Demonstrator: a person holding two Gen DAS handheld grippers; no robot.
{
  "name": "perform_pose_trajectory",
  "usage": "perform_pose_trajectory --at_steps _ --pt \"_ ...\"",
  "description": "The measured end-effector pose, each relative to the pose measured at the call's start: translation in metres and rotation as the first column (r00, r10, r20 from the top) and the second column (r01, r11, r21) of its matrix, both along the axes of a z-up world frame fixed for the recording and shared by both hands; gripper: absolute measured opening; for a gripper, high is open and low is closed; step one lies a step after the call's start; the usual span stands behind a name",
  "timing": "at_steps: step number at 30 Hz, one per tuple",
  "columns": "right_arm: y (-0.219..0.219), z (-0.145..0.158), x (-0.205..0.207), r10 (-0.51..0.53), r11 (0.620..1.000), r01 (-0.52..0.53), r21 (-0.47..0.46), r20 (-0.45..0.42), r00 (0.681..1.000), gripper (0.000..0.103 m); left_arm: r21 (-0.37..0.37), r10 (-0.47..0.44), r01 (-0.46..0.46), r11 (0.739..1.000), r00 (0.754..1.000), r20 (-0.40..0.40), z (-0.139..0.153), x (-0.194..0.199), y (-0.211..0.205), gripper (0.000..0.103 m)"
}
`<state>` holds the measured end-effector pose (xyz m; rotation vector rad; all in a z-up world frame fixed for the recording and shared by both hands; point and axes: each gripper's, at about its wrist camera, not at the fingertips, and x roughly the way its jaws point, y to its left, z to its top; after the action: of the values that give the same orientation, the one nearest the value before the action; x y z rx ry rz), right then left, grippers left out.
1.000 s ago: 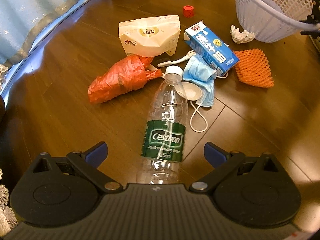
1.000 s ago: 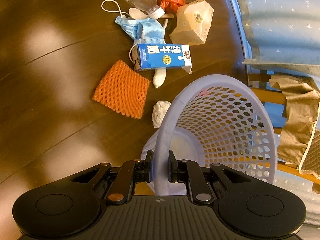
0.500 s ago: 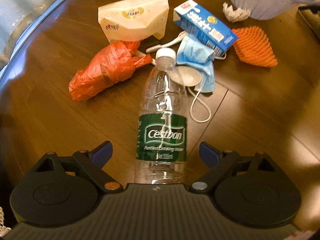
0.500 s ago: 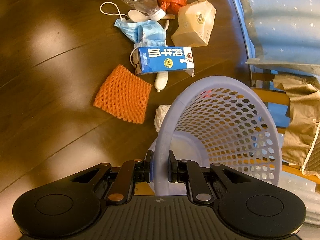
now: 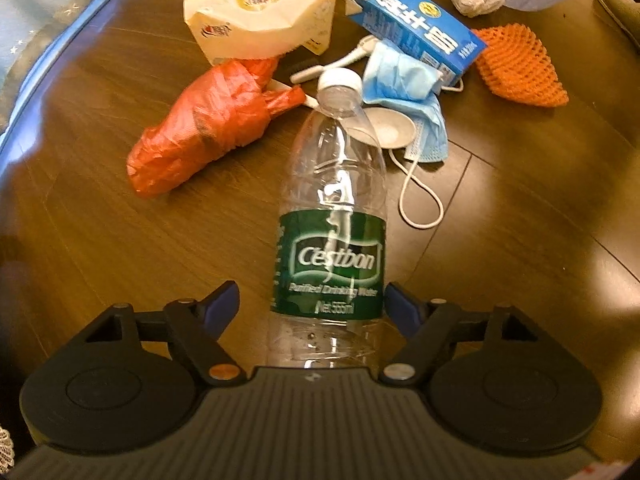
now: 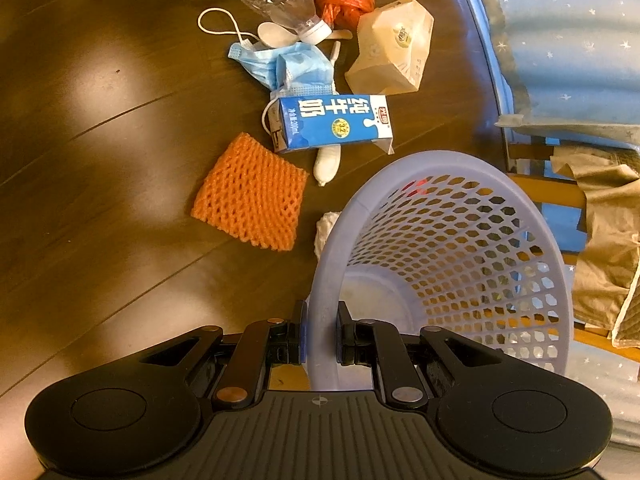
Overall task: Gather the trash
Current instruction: 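Close the left gripper around the clear Cestbon water bottle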
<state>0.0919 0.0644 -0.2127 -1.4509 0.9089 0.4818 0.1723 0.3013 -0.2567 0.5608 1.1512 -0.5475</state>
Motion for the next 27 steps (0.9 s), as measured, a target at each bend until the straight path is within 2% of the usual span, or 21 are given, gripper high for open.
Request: perform_pose_trajectory --at_steps 8,17,27 --pt "0.001 0.0 0.003 -0.004 1.0 0.004 0.022 0.003 1.0 0.01 0.01 -0.014 0.014 1.0 1.0 -0.025 -0.008 0.0 -0.001 0.062" --pt "0.001 -0.001 0.002 0.005 1.0 -0.005 0.021 0.004 1.0 0.01 0.015 0.008 -0.007 1.0 0.999 -0.05 -0.006 0.0 -0.001 0.059" --pt "0.001 0.001 0.001 0.007 1.0 -0.007 0.019 0.004 1.0 0.01 -0.017 0.053 -0.055 0.998 0.993 -0.102 0.02 -0.001 0.002 0.058"
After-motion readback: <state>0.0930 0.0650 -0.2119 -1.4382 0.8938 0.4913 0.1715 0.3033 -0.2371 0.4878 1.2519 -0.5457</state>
